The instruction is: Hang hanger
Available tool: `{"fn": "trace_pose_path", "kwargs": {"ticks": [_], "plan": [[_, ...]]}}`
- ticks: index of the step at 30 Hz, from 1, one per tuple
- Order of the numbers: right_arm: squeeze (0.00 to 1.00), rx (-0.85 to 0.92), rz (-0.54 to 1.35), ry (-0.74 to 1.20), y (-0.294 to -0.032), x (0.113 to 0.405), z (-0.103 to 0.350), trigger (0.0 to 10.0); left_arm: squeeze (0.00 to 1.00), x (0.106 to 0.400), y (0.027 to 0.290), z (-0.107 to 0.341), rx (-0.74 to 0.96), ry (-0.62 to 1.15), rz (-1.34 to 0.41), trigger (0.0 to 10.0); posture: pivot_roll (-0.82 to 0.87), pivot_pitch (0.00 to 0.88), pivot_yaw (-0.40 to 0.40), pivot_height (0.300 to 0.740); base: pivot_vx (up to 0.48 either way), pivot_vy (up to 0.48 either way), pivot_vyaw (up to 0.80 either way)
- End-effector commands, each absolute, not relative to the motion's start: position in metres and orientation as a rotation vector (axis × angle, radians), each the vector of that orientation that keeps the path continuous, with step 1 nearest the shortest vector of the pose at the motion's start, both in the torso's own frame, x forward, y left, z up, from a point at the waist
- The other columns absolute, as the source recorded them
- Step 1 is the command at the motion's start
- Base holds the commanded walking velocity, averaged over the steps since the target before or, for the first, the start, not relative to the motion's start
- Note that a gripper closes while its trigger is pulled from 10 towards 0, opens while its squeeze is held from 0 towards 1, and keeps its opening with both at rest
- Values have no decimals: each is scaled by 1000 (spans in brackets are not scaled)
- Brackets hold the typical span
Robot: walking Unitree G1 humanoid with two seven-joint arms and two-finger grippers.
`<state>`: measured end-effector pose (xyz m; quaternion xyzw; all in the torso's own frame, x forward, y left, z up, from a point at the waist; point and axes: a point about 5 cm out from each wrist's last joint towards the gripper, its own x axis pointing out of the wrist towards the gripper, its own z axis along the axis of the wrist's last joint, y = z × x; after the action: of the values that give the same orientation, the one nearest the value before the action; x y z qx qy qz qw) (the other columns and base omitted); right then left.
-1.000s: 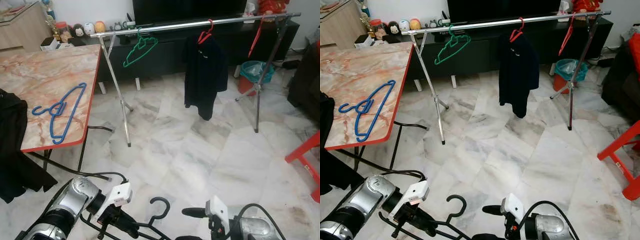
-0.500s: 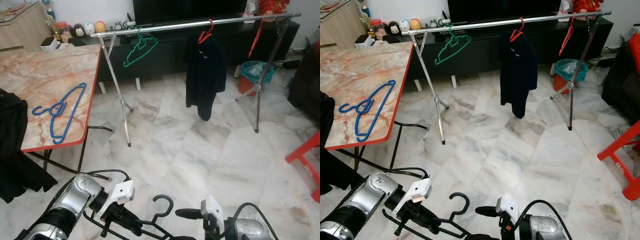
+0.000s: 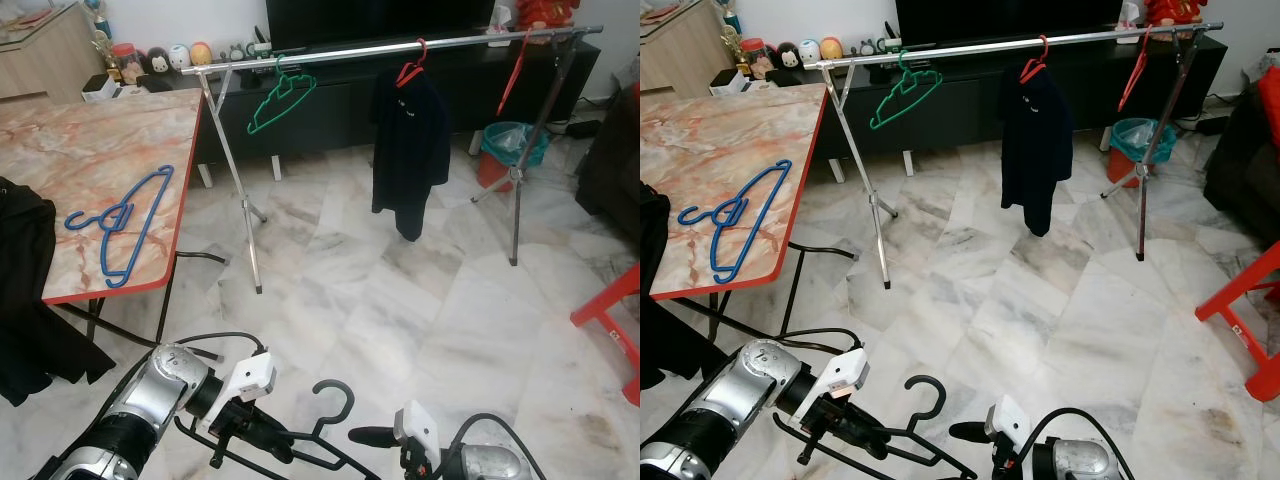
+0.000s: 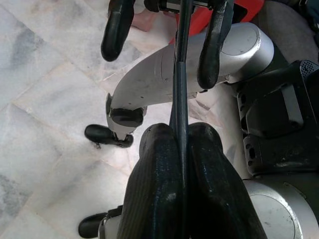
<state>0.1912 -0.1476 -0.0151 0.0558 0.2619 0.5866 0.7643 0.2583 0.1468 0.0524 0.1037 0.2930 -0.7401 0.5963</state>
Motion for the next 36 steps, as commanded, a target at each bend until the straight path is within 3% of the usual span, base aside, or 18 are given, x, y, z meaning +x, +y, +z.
{"fn": "trace_pose_path", "kwargs": {"ticks": [1,23,24,25,36], "plan": [[0,115,1271,560,-146,193,-15,10000,0,257,147,54,232,666,-1719,10000,-13,12,65,740,0,0,0],[0,124,1199,457,-140,211,-8,10000,0,258,142,56,225,659,-1722,10000,-9,9,66,740,0,0,0],[0,127,1200,456,-140,211,-8,7765,0,257,142,56,225,659,-1722,10000,-9,9,66,740,0,0,0],[0,139,1211,458,-139,210,-8,39,0,257,141,56,225,657,-1721,10000,-7,10,66,740,0,0,0],[0,159,1226,463,-138,209,-8,0,0,258,141,57,223,652,-1719,10000,-8,10,64,740,0,0,0]]}}
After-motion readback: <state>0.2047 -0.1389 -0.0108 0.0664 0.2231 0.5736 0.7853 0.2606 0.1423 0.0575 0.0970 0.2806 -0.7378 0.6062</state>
